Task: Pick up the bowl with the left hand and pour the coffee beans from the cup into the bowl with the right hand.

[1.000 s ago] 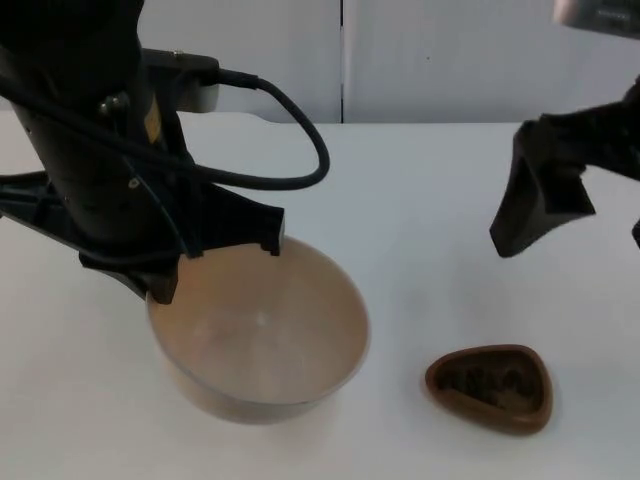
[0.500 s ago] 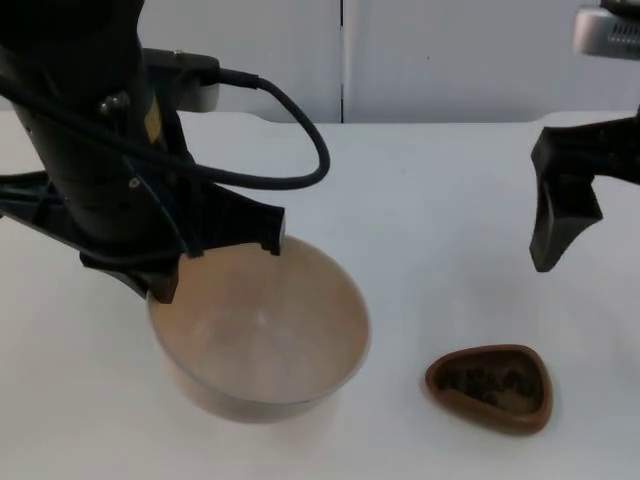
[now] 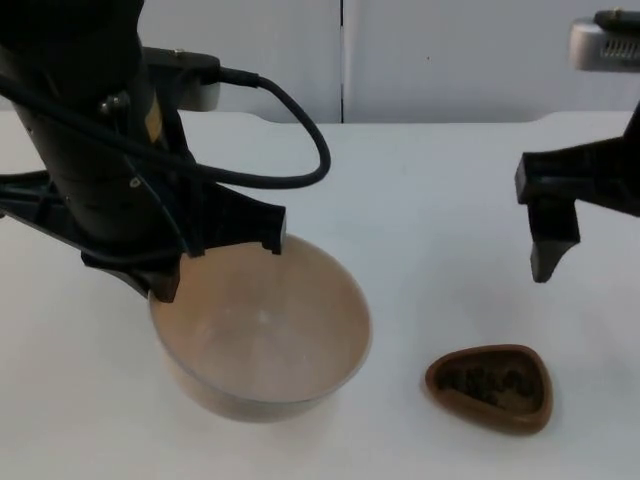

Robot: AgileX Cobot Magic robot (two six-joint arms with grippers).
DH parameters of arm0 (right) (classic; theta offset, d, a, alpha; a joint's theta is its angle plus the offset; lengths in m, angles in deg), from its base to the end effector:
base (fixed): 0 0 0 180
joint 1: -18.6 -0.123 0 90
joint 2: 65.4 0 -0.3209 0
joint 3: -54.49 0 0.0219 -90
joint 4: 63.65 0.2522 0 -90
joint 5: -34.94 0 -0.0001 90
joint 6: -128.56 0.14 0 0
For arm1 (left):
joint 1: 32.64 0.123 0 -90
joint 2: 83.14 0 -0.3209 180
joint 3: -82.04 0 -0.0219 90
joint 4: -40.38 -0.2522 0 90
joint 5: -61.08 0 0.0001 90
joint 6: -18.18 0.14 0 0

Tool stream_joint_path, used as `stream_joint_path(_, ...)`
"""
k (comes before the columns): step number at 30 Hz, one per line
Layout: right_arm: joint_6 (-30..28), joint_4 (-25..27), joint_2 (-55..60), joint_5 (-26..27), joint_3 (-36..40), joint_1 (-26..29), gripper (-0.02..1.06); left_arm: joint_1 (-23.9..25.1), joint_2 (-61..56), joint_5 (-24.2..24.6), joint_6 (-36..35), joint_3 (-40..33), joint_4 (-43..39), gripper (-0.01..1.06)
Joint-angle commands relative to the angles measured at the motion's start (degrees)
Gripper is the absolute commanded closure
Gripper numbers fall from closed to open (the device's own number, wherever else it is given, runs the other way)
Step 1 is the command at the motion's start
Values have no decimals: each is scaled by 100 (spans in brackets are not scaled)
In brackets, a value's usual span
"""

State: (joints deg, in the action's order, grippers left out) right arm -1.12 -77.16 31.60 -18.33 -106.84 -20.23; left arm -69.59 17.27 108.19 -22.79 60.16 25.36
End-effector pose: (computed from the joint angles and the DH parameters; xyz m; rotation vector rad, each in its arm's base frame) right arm 0.2533 0.1702 0.2174 0.1108 2.8610 -0.0130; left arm 0.2641 -0.1653 0.1877 0.1304 2.8643 0.0664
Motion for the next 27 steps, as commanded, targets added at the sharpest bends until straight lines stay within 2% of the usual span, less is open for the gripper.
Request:
stream_joint_path(1, 169, -94, -13, 181, 161, -40, -1, -31, -38, -33, -23, 0, 35, 105)
stream_joint_path(5, 169, -169, -13, 442, 396, -40, -1, -31, -38, -33, -23, 0, 44, 105)
stream_joint_path(10, 169, -142, 43, 1108, 674, -40, -1, -31, -38, -33, -23, 0, 44, 105)
stream_joint_path(21, 169, -8, 736, 1084, 653, -40, -1, -31, -38, -33, -23, 0, 44, 105)
stream_joint_path(27, 269, 95, 1366, 1566, 618, -40, 2, -31, -38, -33, -23, 0, 60, 105)
